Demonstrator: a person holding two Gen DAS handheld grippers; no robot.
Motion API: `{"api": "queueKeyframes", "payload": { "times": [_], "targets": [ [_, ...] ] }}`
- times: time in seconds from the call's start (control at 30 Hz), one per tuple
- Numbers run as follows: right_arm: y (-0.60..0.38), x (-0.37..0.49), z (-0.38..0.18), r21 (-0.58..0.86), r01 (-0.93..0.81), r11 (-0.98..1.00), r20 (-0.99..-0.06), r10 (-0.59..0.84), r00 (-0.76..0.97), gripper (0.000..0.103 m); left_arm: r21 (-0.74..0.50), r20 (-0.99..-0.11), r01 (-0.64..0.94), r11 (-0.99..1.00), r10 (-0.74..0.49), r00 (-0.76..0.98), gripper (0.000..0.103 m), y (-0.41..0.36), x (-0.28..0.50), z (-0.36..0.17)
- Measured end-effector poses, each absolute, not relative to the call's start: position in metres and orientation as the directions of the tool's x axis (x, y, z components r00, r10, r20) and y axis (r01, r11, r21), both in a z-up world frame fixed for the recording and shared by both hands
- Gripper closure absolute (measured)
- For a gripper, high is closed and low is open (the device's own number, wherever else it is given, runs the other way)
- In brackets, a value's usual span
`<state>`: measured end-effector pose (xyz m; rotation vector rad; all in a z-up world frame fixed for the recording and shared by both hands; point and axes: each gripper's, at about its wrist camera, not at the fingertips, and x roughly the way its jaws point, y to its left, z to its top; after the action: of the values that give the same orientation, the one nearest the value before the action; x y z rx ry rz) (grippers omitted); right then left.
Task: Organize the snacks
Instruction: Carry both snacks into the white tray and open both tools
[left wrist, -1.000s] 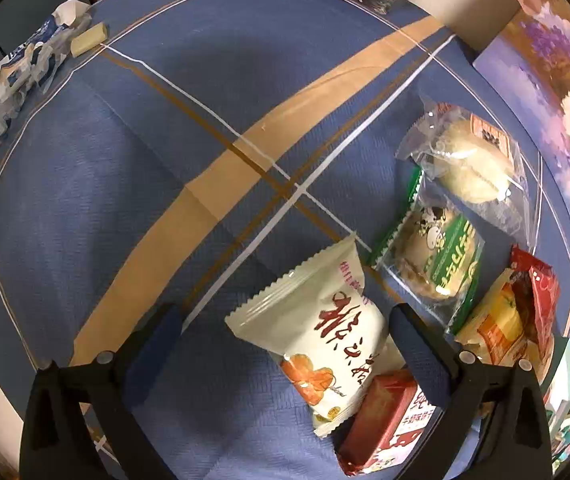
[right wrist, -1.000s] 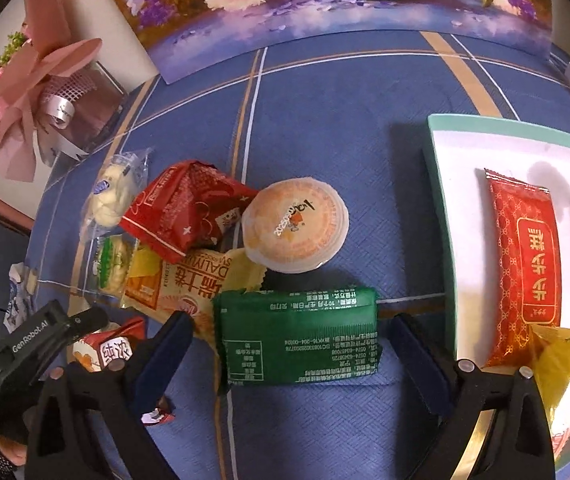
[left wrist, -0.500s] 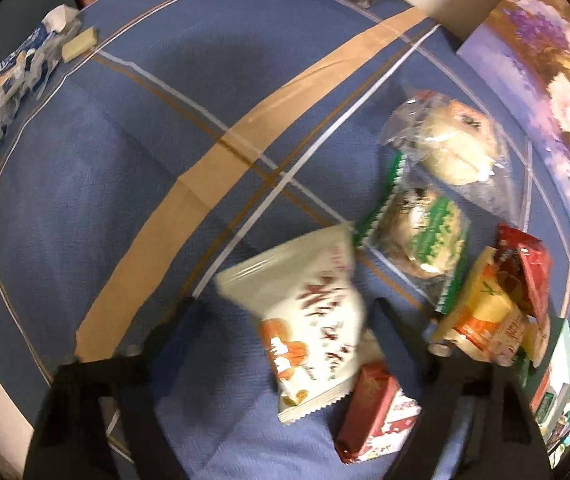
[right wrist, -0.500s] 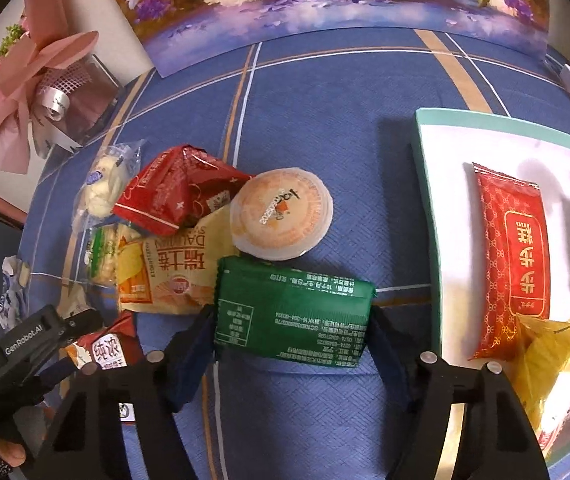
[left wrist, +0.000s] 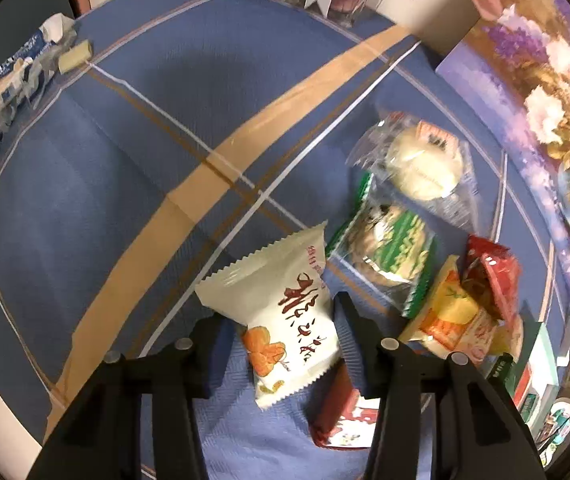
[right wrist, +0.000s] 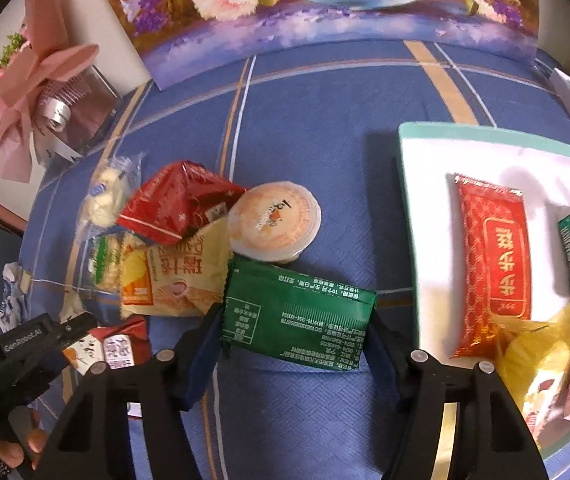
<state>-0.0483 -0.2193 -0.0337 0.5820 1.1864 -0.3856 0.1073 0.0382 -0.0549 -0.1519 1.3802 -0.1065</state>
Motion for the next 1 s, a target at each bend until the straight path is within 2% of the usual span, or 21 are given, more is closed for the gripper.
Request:
{"api": "queueKeyframes", "payload": {
  "times": [0.5,0.7,1.0],
  "targets": [
    [-0.238,-0.071,0.032,0.257,0.586,0.769,-0.89,-0.047,0.453,0.035,-0.255,-0.893,0.131,0.958,-0.285,0.349,0.053,0.0,0.078,0.034],
    [-0.278,-0.096,0.041,0.223,0.675,0.704,-0.901,-0.115,0.418,0.035,-0.267,-0.879,0.261,0.928,-0.345,0.328,0.053,-0.053,0.055,0.037],
    [-0.363,-0.166,0.034,0.188,0.846,0.499,-0.917,-0.22,0.333,0.034,-0.27,-0.88,0.514,0.814,-0.425,0.21,0.053,-0.157,0.0,0.033]
  ]
}}
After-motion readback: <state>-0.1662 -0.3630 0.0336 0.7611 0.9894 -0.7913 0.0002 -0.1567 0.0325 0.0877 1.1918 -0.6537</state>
